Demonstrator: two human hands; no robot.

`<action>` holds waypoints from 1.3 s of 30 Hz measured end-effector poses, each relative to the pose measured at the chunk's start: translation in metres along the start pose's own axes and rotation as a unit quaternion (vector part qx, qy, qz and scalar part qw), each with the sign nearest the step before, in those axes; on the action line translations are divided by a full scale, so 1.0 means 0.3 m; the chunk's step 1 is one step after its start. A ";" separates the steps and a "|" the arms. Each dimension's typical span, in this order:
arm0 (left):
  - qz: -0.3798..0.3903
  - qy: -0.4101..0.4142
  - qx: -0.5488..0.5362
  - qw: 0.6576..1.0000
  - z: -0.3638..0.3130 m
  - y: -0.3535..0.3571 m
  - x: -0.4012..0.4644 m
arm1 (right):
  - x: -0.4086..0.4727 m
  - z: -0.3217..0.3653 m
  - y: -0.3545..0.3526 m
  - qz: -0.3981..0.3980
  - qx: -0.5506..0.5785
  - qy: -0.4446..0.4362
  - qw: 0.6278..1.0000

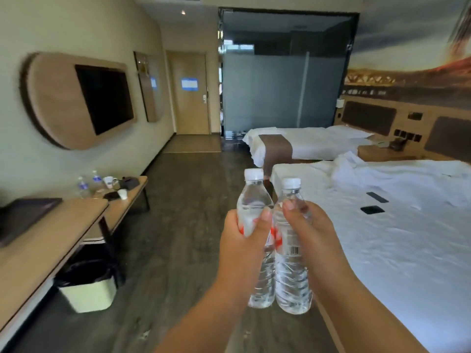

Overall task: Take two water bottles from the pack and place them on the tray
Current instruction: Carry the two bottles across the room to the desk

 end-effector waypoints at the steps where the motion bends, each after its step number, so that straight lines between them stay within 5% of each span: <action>1: -0.017 -0.001 -0.004 1.000 0.016 -0.073 0.033 | 0.034 -0.019 0.084 0.014 -0.004 0.008 1.000; 5: -0.074 -0.002 0.005 0.997 0.072 -0.306 0.137 | 0.135 -0.097 0.343 0.089 0.031 0.081 0.992; 13: -0.202 -0.030 0.060 0.977 0.218 -0.659 0.384 | 0.350 -0.327 0.758 0.179 0.043 0.048 0.982; 27: -0.354 0.000 0.128 0.926 0.214 -1.135 1.071 | 0.987 -0.464 1.504 0.371 0.156 0.133 0.906; 39: -0.433 -0.030 0.078 0.898 0.422 -1.765 1.585 | 1.327 -0.754 2.315 0.426 0.114 0.146 0.886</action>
Point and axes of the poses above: each hand's wrist, its own x-axis towards the middle knuckle, its own y-axis out of the palm, z = x × y, the point moved 2 cm from there along x, towards the middle knuckle, and after that the axes turned 12 degrees about x, right-handed, at the moved point
